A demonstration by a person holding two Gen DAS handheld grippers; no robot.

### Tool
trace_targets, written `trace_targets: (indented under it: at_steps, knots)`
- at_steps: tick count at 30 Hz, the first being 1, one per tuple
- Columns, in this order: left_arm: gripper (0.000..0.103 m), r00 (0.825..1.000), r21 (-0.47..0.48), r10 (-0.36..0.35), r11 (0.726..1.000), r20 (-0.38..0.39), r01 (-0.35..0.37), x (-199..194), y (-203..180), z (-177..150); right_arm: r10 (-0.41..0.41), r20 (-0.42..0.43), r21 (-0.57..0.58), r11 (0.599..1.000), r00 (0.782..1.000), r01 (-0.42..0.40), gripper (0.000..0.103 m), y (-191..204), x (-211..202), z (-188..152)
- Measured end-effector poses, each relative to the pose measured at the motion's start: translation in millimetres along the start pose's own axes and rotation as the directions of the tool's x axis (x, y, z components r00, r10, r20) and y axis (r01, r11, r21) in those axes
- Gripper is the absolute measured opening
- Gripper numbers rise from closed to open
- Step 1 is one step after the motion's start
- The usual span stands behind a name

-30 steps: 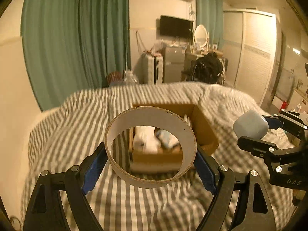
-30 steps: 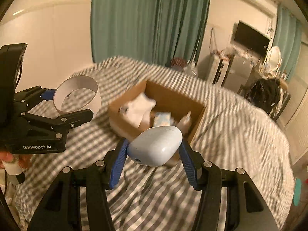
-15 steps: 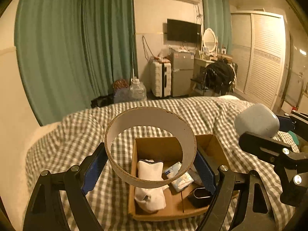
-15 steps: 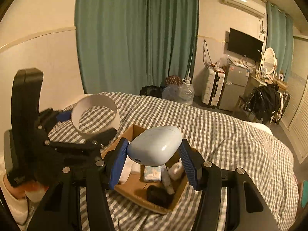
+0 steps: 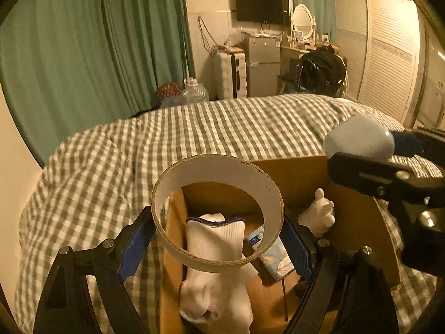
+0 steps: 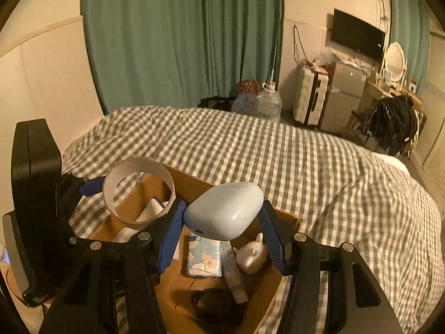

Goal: Organize objects
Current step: 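Lower the tape ring into the box while the right tool releases the oval gadget there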

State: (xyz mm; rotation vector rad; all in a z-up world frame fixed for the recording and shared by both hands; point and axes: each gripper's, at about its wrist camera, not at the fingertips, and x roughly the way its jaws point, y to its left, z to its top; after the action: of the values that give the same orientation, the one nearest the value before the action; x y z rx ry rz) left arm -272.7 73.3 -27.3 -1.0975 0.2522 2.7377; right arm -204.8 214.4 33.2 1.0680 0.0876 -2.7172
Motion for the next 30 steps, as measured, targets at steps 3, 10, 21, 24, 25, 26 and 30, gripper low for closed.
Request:
trace_targets:
  at_steps: [3, 10, 21, 24, 25, 26, 30]
  knots:
    - [0.087, 1.000, 0.001, -0.006, 1.000, -0.016, 0.006, 13, -3, -2, 0.008, -0.028, 0.015, 1.000, 1.000, -0.007, 0.054, -5, 16, -4]
    - [0.089, 1.000, 0.025, 0.000, 1.000, -0.016, 0.000, 14, -8, -6, 0.031, -0.079, 0.060, 0.998, 0.996, -0.026, 0.055, -15, 34, -16]
    - [0.098, 0.998, 0.063, 0.062, 0.996, -0.023, -0.061, 10, -18, -7, 0.015, -0.023, 0.108, 0.994, 1.000, -0.013, 0.072, -21, 14, -15]
    - [0.098, 0.998, 0.033, 0.061, 0.998, -0.003, -0.061, -5, -9, -4, 0.004, -0.010, 0.110, 0.994, 1.000, -0.003, 0.072, -19, 6, -14]
    - [0.098, 0.998, 0.024, 0.061, 0.998, 0.003, -0.061, -9, -7, -3, 0.000, -0.006, 0.110, 0.994, 1.000, 0.000, 0.072, -20, 3, -14]
    - [0.098, 0.998, 0.015, 0.062, 0.998, 0.011, -0.062, -13, -5, -1, -0.003, 0.000, 0.111, 0.994, 1.000, 0.003, 0.072, -18, -1, -13]
    - [0.098, 0.996, -0.009, 0.072, 0.997, 0.053, -0.072, -39, 4, 6, -0.018, 0.031, 0.108, 0.994, 0.999, 0.014, 0.072, -15, -23, -8]
